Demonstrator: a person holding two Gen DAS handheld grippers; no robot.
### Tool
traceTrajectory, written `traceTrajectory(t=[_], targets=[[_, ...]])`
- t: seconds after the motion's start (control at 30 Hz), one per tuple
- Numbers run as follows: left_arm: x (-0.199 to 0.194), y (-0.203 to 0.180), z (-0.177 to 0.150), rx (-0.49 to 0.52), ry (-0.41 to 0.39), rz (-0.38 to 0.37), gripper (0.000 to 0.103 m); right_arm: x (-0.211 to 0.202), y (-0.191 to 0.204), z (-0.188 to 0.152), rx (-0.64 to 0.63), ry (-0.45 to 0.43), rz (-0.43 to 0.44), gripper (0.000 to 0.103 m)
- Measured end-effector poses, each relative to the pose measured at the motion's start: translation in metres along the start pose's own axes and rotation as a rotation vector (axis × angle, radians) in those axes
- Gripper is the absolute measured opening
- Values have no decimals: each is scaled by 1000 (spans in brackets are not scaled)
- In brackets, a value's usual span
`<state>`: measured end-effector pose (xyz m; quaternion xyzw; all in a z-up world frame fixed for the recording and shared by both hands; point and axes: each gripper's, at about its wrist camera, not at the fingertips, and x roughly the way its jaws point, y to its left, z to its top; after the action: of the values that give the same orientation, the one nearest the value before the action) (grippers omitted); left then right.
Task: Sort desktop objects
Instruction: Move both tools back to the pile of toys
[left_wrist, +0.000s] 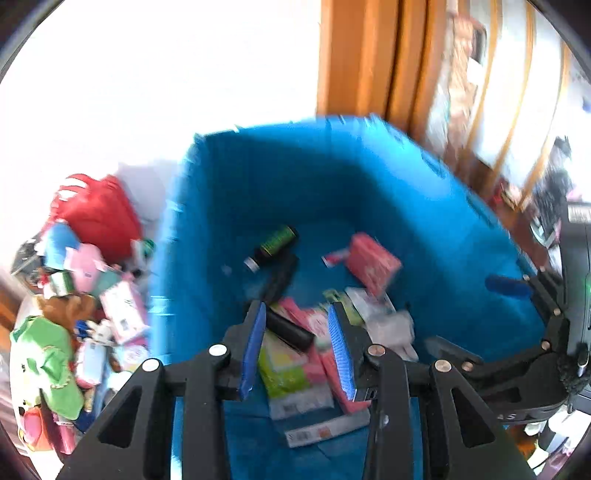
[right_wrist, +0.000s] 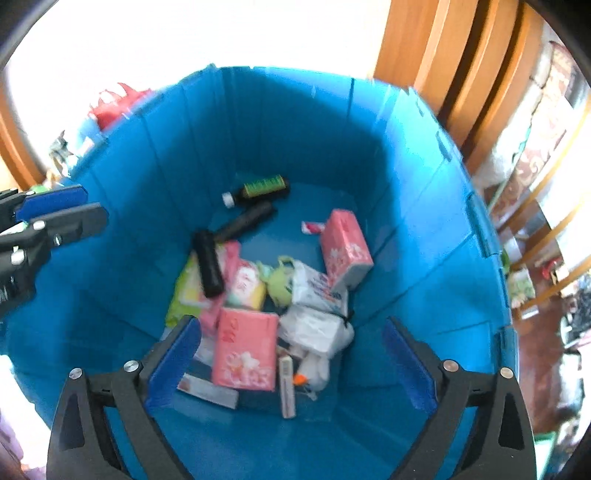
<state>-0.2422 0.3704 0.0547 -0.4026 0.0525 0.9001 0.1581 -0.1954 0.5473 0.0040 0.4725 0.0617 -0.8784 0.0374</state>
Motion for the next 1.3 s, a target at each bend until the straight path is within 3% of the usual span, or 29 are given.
traceTrajectory(t=[0.1,0.17,0.23,0.43,0.7,0.87,1.03,1.3], targets=[[-32,23,-9,-47,-98,34,35,-24,11,-3,1,-109,2,103],[-50,39,-18,-81,-153,80,52,-40,21,-5,13,-184,31,103],[-68,58,-32,-123,-216,134,81,-50,31,-5,24,-242,66,103],[-119,120,-84,-196,-366,333,89,-78,91,1,-20,-397,170,103],[-154,233,-165,-326,-383,448,89,-102,216,3,-154,-514,334,103],[-172,309,-218,-365,-334,515,89,-86,303,5,-217,-472,389,103],[-185,402,-271,-441,-263,569,89,-36,398,10,-229,-321,425,103],[-185,538,-365,-558,-118,643,89,51,509,6,-192,-121,395,103]])
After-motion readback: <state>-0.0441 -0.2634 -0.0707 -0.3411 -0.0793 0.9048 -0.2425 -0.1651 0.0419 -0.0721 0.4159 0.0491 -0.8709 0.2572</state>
